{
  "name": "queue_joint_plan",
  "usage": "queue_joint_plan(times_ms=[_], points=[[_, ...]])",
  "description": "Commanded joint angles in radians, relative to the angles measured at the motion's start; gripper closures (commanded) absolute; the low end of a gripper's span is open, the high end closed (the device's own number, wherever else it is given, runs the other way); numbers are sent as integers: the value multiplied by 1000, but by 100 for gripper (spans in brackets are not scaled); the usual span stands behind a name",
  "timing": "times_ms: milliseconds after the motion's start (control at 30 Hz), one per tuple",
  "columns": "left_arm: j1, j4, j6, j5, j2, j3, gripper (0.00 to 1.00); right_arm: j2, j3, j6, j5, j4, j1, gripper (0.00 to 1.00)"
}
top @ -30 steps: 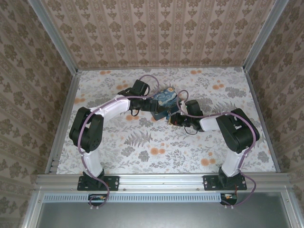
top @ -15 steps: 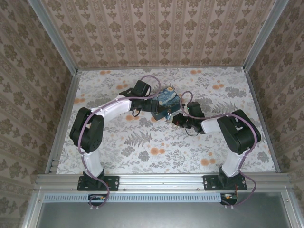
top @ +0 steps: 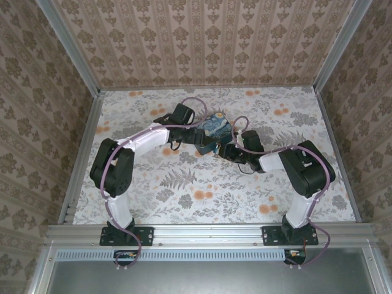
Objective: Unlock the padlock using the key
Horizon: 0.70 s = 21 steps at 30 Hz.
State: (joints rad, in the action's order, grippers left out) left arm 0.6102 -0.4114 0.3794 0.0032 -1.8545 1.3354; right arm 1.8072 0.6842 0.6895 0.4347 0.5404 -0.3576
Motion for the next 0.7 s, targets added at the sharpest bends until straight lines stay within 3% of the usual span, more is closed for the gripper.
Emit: queue_joint_plan(times_ms=[0, 500, 667], points=[[6, -29, -25, -14, -13, -2, 0, 50, 15, -22, 8, 26, 1, 64], [6, -29, -24, -9, -22, 7, 0, 87, 64, -52, 17, -7, -39, 65], [6, -30, -23, -9, -21, 5, 0, 97, 71, -49, 9, -7, -44, 74]])
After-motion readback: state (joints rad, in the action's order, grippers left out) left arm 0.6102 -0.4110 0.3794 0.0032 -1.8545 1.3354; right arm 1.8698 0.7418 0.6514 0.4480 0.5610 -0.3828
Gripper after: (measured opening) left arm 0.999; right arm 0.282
